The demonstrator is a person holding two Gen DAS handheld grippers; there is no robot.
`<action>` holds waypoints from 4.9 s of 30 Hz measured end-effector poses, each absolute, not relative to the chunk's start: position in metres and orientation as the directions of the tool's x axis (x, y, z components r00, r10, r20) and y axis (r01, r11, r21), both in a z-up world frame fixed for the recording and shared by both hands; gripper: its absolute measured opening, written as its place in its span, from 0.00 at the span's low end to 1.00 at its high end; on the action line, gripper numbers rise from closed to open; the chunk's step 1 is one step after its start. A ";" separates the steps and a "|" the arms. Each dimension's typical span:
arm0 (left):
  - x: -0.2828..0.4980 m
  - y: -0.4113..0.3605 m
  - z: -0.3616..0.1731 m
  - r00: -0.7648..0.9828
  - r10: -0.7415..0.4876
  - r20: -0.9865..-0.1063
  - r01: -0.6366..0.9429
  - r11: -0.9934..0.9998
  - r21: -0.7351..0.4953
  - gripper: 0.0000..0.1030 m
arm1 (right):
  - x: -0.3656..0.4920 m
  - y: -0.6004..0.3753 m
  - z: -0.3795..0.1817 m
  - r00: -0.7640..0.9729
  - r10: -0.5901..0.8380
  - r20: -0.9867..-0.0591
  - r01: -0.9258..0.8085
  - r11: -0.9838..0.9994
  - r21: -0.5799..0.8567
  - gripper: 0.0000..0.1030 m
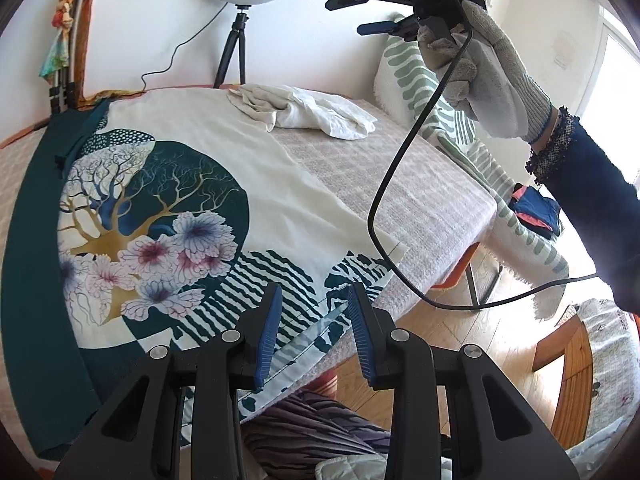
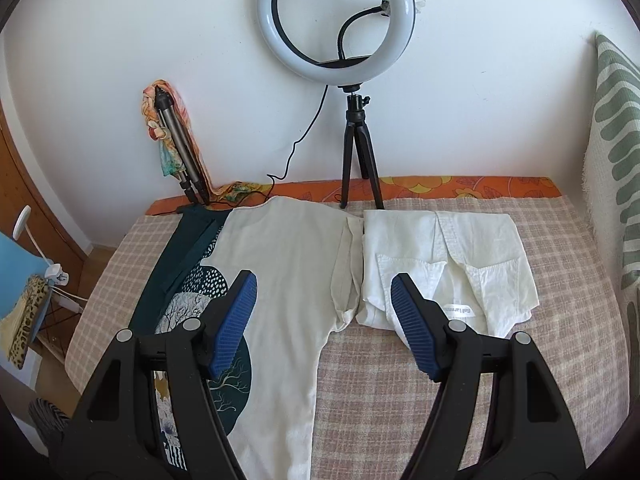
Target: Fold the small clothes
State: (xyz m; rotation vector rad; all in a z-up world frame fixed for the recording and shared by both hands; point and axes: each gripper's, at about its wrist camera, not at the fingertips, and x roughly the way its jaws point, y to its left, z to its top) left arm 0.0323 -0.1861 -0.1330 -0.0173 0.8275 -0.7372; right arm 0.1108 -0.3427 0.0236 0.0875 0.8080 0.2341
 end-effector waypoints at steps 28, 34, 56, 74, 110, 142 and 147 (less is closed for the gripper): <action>0.039 -0.331 -0.175 0.443 -0.463 -0.768 0.721 0.693 -0.003 0.33 | 0.087 -0.486 -0.055 0.586 0.338 -0.737 -0.013 0.913 0.408 0.75; 0.058 -0.308 -0.171 0.407 -0.529 -0.745 0.656 0.737 -0.166 0.03 | 0.115 -0.451 -0.086 0.512 0.445 -0.735 -0.065 0.873 0.483 0.75; 0.061 -0.246 -0.147 0.444 -0.602 -0.664 0.496 0.782 -0.377 0.03 | 0.215 -0.346 -0.156 0.344 0.478 -0.809 -0.062 0.871 0.488 0.59; 0.056 -0.207 -0.150 0.485 -0.611 -0.626 0.428 0.790 -0.439 0.03 | 0.235 -0.300 -0.129 0.391 0.287 -0.874 -0.074 0.957 0.281 0.07; 0.036 -0.093 -0.178 0.518 -0.543 -0.661 0.219 0.831 -0.511 0.03 | 0.235 -0.032 -0.148 0.331 0.189 -0.925 -0.465 0.885 0.014 0.06; 0.112 0.042 -0.106 0.676 -0.342 -0.653 0.117 0.924 -0.363 0.22 | 0.326 -0.208 -0.182 0.292 0.407 -0.865 -0.022 0.907 0.420 0.11; 0.126 0.052 -0.103 0.700 -0.339 -0.628 0.134 0.927 -0.351 0.22 | 0.328 -0.198 -0.159 0.318 0.387 -0.865 -0.055 0.919 0.390 0.07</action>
